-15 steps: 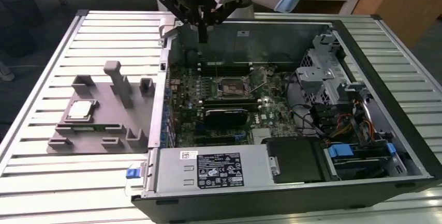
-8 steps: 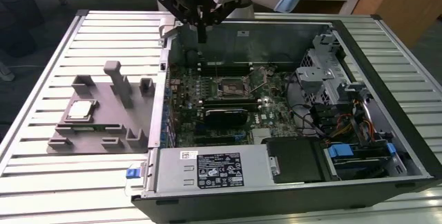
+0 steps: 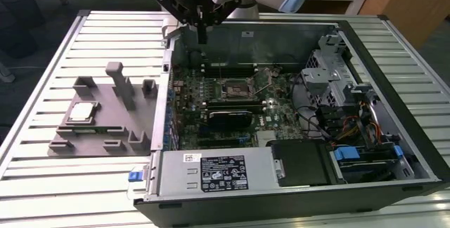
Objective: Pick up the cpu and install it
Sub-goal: 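Reach for the cpu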
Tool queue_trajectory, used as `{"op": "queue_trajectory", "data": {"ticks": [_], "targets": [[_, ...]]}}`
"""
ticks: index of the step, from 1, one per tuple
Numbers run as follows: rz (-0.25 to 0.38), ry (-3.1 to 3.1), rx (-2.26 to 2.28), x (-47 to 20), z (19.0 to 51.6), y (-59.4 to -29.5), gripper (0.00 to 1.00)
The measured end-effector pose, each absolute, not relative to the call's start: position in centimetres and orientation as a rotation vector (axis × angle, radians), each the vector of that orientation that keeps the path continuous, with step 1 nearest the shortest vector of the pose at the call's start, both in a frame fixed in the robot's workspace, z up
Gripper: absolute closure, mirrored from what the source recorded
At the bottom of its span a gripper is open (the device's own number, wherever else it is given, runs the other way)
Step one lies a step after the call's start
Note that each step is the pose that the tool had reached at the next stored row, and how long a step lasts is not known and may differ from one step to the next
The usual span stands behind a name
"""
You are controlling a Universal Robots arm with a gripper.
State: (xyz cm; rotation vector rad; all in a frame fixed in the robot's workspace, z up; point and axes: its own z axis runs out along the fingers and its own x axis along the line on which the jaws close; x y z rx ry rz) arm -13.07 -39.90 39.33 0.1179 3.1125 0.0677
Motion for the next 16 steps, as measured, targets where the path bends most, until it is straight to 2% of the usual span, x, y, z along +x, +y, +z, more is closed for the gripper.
{"op": "queue_trajectory", "data": {"ticks": [16], "targets": [[0.068, 3.112, 0.118, -14.5, 39.3, -39.9, 0.89]]}}
